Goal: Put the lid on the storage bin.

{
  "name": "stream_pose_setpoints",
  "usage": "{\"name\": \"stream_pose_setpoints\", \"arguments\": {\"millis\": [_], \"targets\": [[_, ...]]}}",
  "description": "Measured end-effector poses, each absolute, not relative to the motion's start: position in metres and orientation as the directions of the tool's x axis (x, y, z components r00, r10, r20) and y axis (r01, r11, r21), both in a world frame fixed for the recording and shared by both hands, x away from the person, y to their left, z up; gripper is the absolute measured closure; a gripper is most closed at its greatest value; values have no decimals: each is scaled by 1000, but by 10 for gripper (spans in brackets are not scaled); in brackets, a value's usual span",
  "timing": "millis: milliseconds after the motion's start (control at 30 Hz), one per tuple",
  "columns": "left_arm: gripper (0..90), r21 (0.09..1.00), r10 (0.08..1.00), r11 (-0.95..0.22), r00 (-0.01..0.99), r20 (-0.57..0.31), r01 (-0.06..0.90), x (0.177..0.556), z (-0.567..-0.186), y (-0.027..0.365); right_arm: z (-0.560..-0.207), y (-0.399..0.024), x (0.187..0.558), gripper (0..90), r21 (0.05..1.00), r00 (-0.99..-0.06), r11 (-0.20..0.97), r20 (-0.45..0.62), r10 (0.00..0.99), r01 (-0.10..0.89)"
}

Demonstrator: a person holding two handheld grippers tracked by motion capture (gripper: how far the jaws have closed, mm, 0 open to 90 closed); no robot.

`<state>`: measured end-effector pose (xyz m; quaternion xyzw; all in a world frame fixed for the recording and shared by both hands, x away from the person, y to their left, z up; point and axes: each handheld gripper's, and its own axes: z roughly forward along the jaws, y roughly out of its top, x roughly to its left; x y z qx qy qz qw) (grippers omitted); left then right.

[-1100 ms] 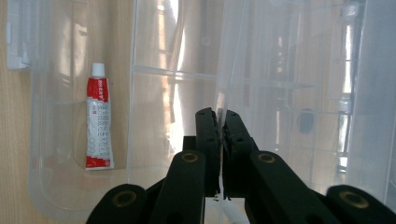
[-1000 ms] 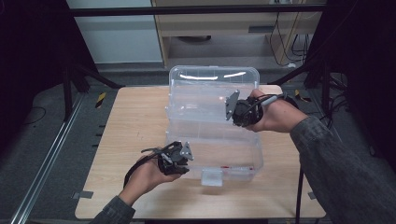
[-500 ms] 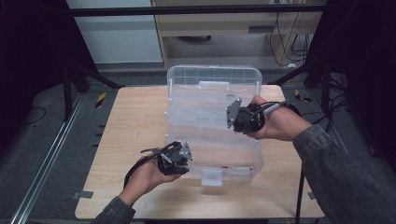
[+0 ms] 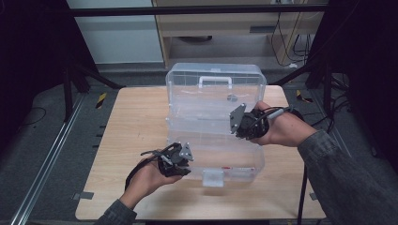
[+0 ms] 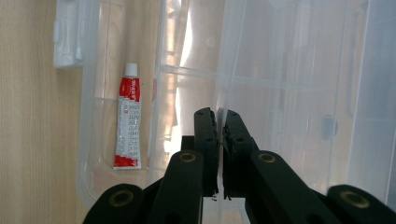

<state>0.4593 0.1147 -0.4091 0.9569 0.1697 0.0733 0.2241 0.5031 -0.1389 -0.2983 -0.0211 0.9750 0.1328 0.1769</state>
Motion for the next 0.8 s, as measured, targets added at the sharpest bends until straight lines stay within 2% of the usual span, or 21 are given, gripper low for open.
{"name": "stream_pose_setpoints", "arguments": {"millis": [67,100,300,700,733,800], "targets": [[749,458,329,-850,941,74,261,461,-409,114,-298,-140,507,861,254,-940,964,-342,8,-84],[750,467,355,-836,933,62,287,458,-410,112,-297,-141,508,860,251,-940,964,-341,9,-82],[760,484,355,-831,931,80,275,457,-411,107,-297,-144,516,860,248,-938,966,-346,21,-70],[750,497,362,-825,927,99,269,454,-413,106,-303,-149,504,864,263,-946,961,-324,9,-81],[750,509,395,-805,916,74,306,451,-414,107,-304,-149,502,859,261,-944,962,-330,9,-82],[751,511,383,-807,921,74,295,452,-414,108,-305,-148,501,859,256,-942,963,-334,7,-83]]}}
